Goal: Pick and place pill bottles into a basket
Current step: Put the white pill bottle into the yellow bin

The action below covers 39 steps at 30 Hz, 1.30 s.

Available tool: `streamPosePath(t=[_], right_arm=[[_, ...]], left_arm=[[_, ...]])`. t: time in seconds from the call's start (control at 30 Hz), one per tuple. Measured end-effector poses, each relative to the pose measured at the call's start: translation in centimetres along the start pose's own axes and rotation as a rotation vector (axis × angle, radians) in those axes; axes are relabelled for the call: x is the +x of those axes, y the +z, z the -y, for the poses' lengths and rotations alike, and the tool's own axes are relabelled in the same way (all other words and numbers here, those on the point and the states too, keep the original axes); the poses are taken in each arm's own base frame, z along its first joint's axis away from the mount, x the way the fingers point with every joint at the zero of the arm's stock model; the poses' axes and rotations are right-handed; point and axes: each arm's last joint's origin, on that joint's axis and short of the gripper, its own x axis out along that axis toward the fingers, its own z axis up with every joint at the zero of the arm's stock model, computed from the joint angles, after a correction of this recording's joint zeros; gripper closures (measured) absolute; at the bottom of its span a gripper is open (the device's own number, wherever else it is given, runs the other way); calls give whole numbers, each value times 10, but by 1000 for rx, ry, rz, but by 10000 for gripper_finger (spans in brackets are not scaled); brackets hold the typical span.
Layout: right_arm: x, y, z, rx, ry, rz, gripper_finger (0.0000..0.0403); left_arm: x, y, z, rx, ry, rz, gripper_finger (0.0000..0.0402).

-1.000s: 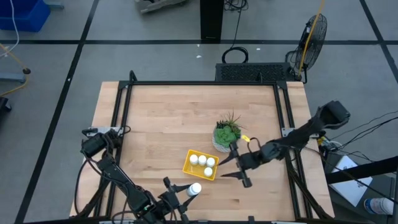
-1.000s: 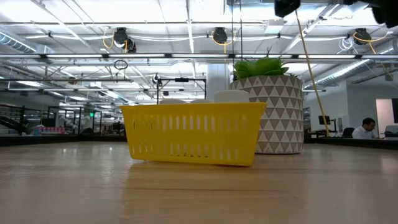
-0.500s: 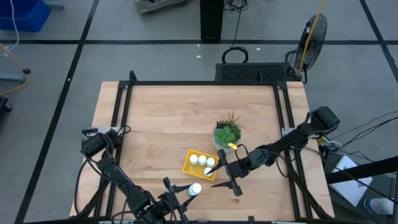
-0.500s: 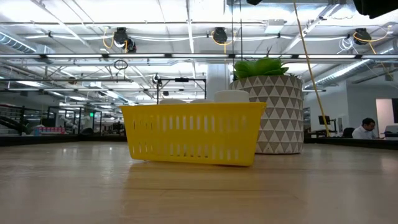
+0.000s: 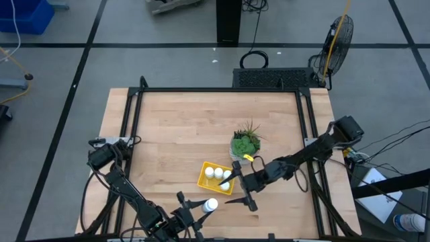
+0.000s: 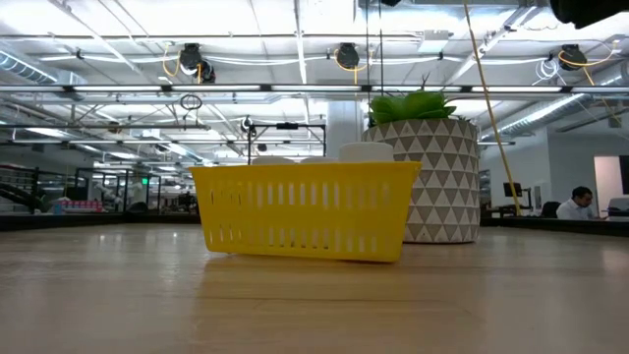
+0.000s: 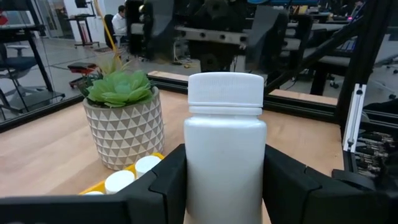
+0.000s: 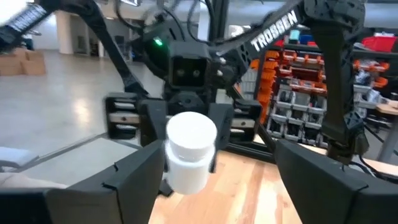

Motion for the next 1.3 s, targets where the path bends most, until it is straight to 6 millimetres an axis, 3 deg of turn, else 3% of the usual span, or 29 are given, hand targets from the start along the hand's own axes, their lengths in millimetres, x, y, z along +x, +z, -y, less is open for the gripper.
streamPosePath(t=[0.17,0.33,1.3], right_arm=[[21,-11,1,-13,-6,-27,99],[29,-10,1,-8,19,-11,100],[33,-10,0,10,17,-45,110]], left_arm=[[0,0,0,0,-6,-3,227],[0,0,1,-1,-15,-7,232],[19,5,-3,24,-7,-15,235]])
